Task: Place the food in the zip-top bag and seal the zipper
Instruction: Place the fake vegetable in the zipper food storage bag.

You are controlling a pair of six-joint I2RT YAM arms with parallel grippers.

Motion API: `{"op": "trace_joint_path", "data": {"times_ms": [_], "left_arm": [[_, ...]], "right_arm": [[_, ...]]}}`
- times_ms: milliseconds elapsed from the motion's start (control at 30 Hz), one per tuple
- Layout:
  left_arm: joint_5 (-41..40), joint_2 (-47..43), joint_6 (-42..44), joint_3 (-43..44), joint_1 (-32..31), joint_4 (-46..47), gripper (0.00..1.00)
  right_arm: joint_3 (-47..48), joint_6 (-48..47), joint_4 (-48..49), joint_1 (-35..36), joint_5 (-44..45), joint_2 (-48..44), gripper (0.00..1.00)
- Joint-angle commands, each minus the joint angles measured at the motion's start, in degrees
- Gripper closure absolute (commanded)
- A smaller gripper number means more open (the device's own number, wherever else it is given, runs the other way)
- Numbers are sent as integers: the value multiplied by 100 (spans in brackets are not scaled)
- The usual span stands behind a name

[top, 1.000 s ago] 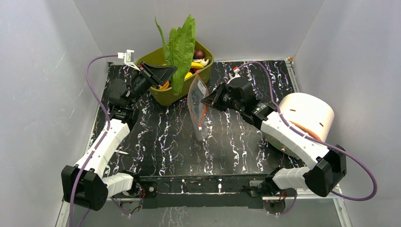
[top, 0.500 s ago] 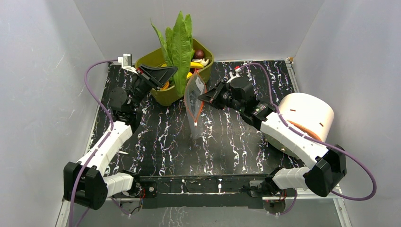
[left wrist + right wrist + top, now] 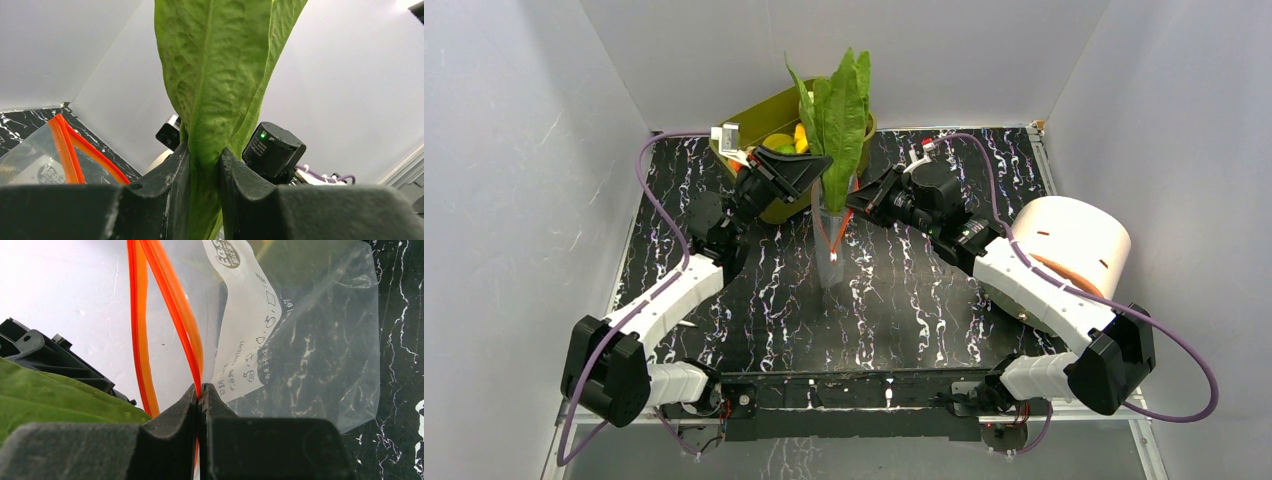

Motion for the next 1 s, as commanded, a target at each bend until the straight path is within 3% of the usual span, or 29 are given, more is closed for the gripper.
{"op": "trace_joint_path", "data": {"times_ms": [0, 300, 567, 967], "left_arm": [[-326, -212, 741, -126, -121, 362, 88], [-304, -328, 1244, -389, -145, 16, 88], [-435, -642, 1198, -434, -155, -482, 88], [-584, -547, 986, -1128, -236, 626, 87]], "right_arm": [[68, 82, 499, -28, 17, -109, 100], [24, 100, 740, -29, -51, -124, 100], [-24, -22, 937, -21, 503, -301, 100], [-89, 190, 1346, -23, 570, -309, 100]]}}
